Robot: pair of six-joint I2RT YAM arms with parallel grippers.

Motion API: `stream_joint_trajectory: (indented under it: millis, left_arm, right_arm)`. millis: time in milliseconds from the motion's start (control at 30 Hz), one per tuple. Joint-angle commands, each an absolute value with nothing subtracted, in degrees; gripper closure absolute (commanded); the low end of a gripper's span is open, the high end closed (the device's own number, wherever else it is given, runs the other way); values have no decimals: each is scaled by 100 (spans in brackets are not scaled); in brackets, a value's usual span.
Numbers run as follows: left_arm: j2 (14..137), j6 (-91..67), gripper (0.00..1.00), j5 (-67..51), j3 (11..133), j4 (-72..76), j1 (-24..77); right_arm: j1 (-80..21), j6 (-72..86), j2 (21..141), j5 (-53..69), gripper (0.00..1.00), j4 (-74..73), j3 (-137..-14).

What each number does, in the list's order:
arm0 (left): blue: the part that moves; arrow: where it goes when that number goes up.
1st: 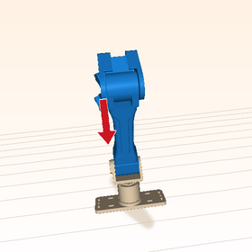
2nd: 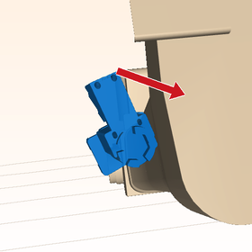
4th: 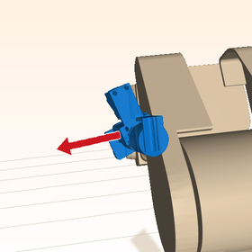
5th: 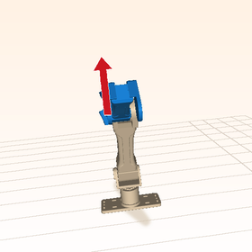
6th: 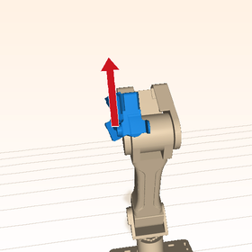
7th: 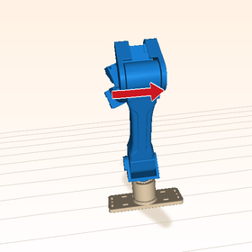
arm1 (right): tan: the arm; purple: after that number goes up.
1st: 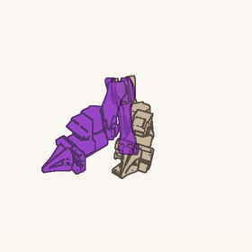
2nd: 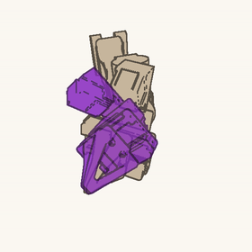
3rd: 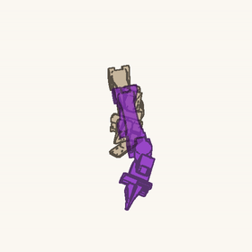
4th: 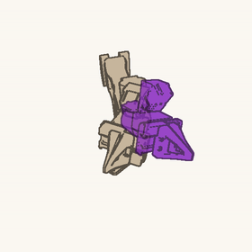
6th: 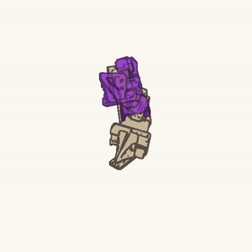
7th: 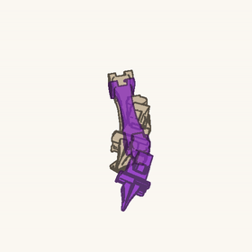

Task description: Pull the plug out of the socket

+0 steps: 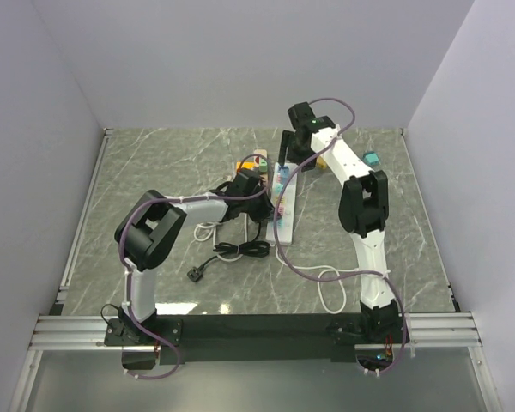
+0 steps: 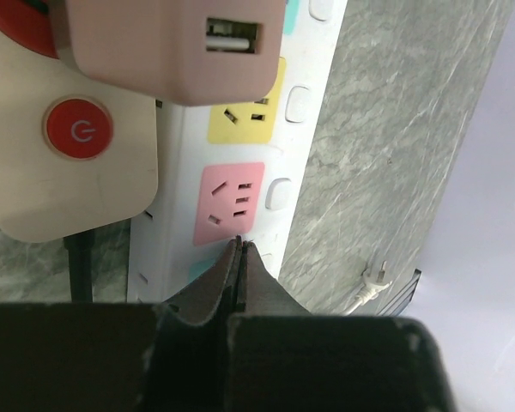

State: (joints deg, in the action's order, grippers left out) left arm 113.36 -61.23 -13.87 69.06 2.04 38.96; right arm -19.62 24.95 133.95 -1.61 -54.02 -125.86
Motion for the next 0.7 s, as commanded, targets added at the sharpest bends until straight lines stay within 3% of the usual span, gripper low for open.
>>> stream_joint_trajectory:
  millis: [0,300,400,500,600,667]
  left_arm:
    - [11268,-6082,100,-1169,6653,-185,3894]
    - [11303,-6065,100,-1213,6644,-202,3973]
    - [11364,-6047,100,-1239,6671,-237,3973]
    - [11364,-6029,100,-1222,6662,-264,3981]
    - [11408,-6003,100,-1222,6697,-307,3981]
    - [11469,-5994,100,-1239,6715,-299,3981]
  right_arm:
    - [-2135,2355,13236,-272,25,-5327,-12586]
    - [-2329,2461,13305,-466,30,-5308,-12400]
    - [-2338,2531,13560,-501,47,-5449,-12620]
    - [-2347,2584,13562,-527,72,-5336,-12604]
    - [-2347,2602,13552,-483,80,-5282,-12629]
    - [-2347,2549,13623,-483,77,-5361,-12839]
